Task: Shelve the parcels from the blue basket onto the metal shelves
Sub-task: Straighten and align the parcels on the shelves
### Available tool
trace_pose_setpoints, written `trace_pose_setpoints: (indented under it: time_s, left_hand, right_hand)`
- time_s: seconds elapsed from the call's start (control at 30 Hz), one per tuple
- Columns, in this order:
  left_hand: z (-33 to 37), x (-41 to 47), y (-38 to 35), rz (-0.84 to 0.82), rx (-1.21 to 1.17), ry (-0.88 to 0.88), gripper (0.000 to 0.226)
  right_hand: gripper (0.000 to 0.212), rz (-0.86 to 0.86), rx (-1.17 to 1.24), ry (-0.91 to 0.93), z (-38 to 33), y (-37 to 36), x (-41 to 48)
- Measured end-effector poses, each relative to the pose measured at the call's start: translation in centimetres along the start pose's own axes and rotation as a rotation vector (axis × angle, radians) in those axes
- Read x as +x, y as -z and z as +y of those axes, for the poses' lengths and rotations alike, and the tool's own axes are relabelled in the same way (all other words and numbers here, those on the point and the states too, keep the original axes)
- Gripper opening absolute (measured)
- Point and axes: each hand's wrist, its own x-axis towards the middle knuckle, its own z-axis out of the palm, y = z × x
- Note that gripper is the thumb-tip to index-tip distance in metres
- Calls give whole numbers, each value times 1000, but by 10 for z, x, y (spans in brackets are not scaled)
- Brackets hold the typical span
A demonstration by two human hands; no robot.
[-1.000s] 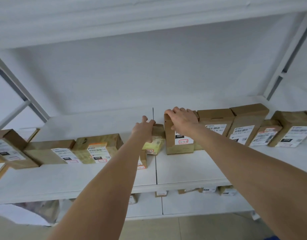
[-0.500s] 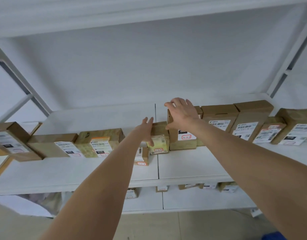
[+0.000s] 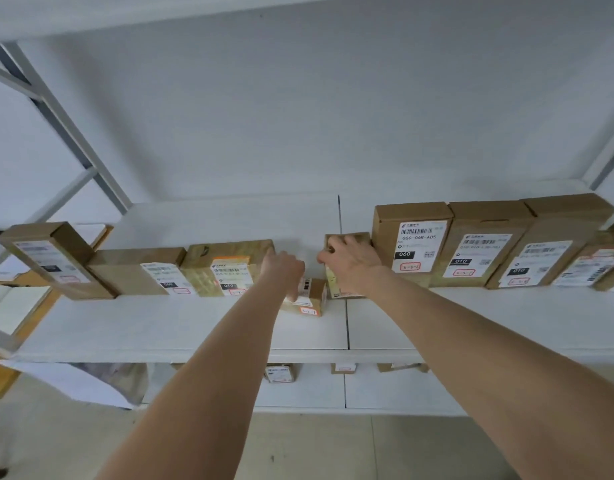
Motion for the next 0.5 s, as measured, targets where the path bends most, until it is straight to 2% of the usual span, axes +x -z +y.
trace_pose_setpoints:
  time_s: [0.2,0.3,0.4,0.5]
  left_hand:
    - [-1,2,0,5,-49,60,58]
    - [-1,4,0,34,-81,35,57]
    - [-13,5,4,116,-90,49,63]
    - [-40,5,0,107,-136,145,76]
  right_hand:
    - [47,-50,-19,-34,-1,2,10]
    - [42,-32,-60,-46,-8,3,14]
    - [55,110,-153,24,-25,1,24]
    - [60,38,-196,29,-48,-10,38]
